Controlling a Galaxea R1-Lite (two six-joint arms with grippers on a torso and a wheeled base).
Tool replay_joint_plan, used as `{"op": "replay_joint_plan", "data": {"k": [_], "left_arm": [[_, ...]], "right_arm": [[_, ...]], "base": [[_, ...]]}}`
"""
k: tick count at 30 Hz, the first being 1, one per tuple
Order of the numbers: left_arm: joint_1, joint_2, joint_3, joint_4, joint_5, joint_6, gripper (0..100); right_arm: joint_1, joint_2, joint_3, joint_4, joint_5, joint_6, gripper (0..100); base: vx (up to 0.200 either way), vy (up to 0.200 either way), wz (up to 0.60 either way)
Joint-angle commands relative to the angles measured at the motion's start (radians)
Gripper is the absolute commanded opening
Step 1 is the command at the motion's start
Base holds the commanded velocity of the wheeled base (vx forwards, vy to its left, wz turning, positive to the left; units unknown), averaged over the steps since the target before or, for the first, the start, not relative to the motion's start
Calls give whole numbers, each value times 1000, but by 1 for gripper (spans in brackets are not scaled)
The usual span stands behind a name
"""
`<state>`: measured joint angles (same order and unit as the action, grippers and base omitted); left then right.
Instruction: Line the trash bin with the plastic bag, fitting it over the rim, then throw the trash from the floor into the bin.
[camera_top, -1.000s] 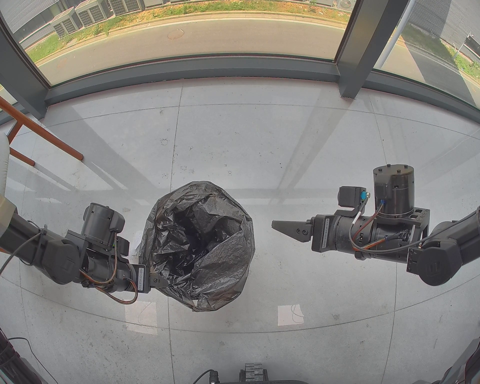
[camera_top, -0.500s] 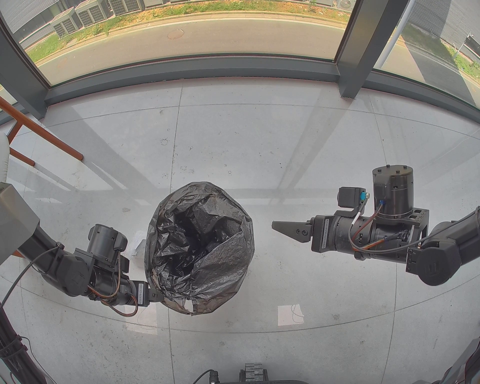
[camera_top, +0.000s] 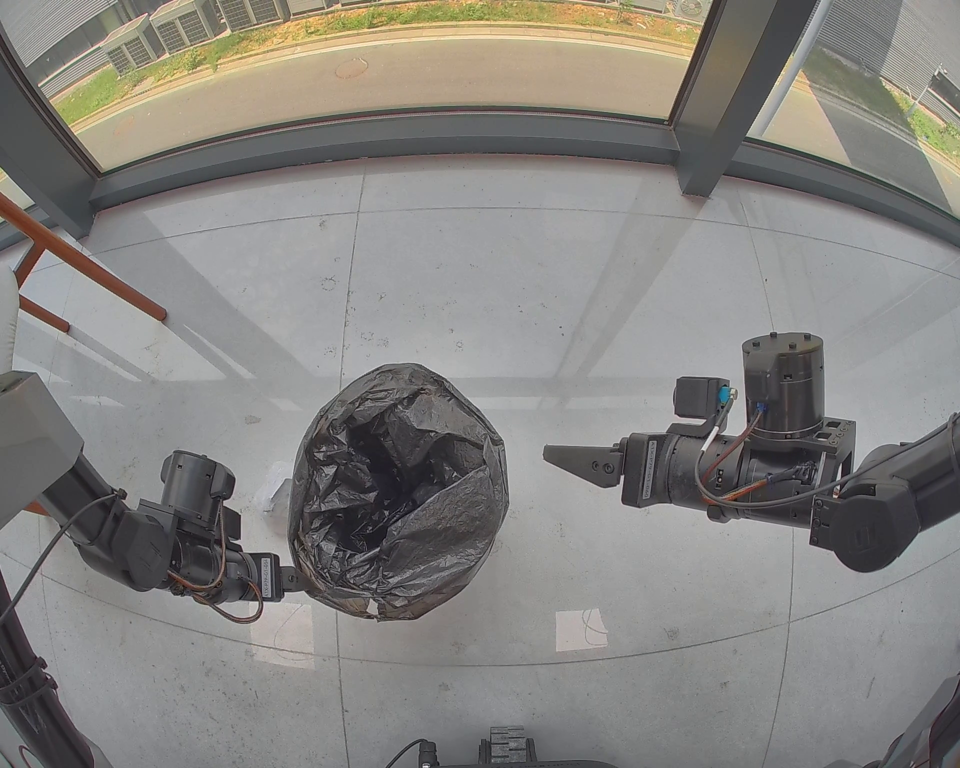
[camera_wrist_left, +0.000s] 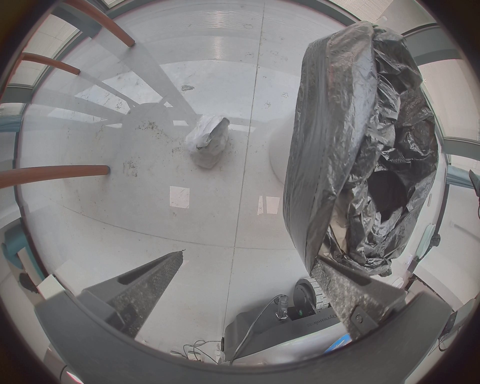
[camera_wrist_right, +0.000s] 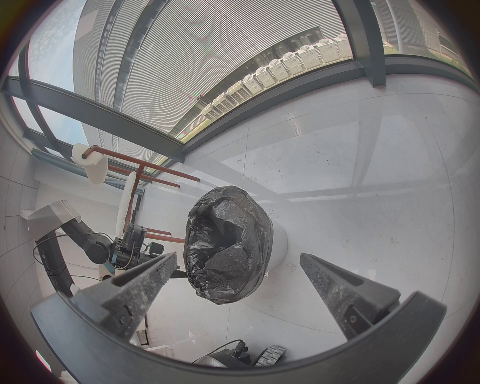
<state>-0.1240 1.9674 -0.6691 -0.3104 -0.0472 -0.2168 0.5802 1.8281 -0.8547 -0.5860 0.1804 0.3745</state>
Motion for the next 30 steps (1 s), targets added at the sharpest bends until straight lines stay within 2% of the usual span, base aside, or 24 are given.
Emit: {"op": "replay_joint_plan", "data": {"k": [1,4,8,16,30], "left_arm": [[-20,-191,46,4,-23,-4,100],[-45,-295,91,2,-60,-4,100],[-37,-395,141,-6,-123,-3,100],[-29,-443,151,-7,-120,1,100],[0,-430,148,-9,-117,4,100]], "right_arm": [[-7,-6,29,0,-1,1,100],[-8,-10,57,0,-1,1,100],[-8,-21,74,0,-1,0,100],[-8,-21,85,0,-2,0,100],[-8,-20,94,0,-4,1,100]], "base": [[0,0,0],[0,0,0],[0,0,0],[0,0,0],[0,200,0]]}}
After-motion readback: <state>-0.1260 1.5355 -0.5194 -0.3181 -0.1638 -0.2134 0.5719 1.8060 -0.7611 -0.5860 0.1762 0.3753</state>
